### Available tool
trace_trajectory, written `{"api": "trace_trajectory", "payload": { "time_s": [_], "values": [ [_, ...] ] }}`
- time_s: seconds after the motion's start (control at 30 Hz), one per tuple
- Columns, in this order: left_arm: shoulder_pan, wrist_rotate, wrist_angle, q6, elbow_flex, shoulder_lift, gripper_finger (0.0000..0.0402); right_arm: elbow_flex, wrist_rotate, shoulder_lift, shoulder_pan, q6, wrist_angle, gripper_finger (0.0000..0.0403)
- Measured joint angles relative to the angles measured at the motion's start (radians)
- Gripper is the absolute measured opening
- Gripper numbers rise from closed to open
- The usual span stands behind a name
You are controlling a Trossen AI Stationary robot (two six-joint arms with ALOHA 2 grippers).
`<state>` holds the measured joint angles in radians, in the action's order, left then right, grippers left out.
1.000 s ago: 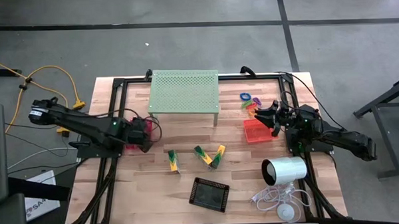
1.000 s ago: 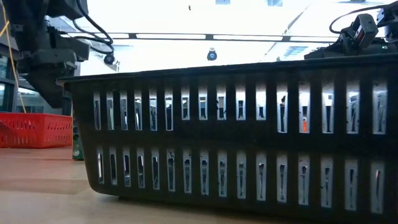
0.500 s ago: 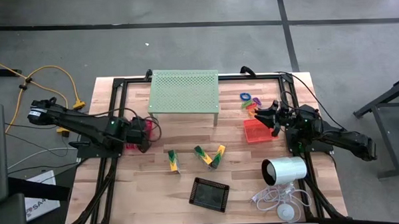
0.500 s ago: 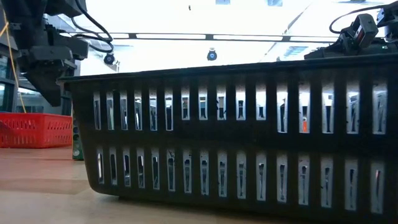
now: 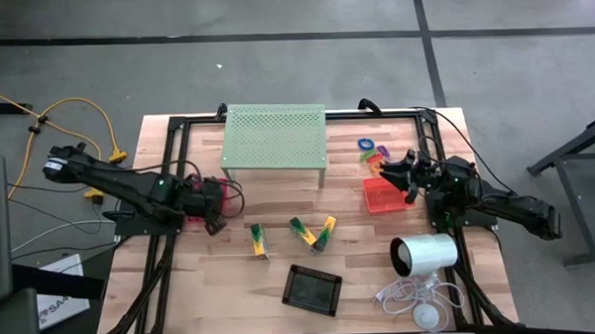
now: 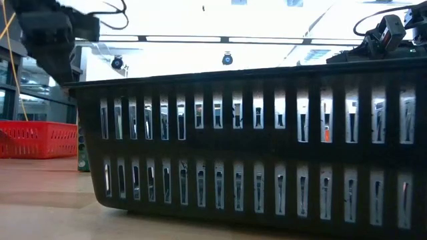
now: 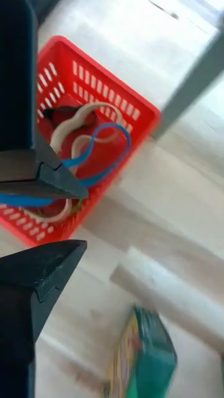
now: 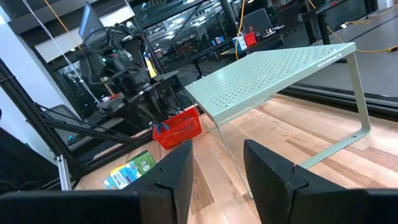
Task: Pick & Place Office Desk Supplies
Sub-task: Put the crayon box into the black bin
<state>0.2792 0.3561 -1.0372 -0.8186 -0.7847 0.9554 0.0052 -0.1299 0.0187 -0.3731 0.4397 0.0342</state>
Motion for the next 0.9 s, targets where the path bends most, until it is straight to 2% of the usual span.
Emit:
{"api": "trace_trajectory", "payload": {
  "time_s": [0.4, 0.9],
  "values": [
    [0.128, 0.002, 0.127, 0.252, -0.023, 0.007, 0.0110, 0.000, 0.000, 0.000, 0.000, 0.000, 0.000, 0.0130],
    [0.199, 0.004, 0.281, 0.486, -0.023, 0.009, 0.0110, 0.000, 0.000, 0.000, 0.000, 0.000, 0.000, 0.0130]
  ]
}}
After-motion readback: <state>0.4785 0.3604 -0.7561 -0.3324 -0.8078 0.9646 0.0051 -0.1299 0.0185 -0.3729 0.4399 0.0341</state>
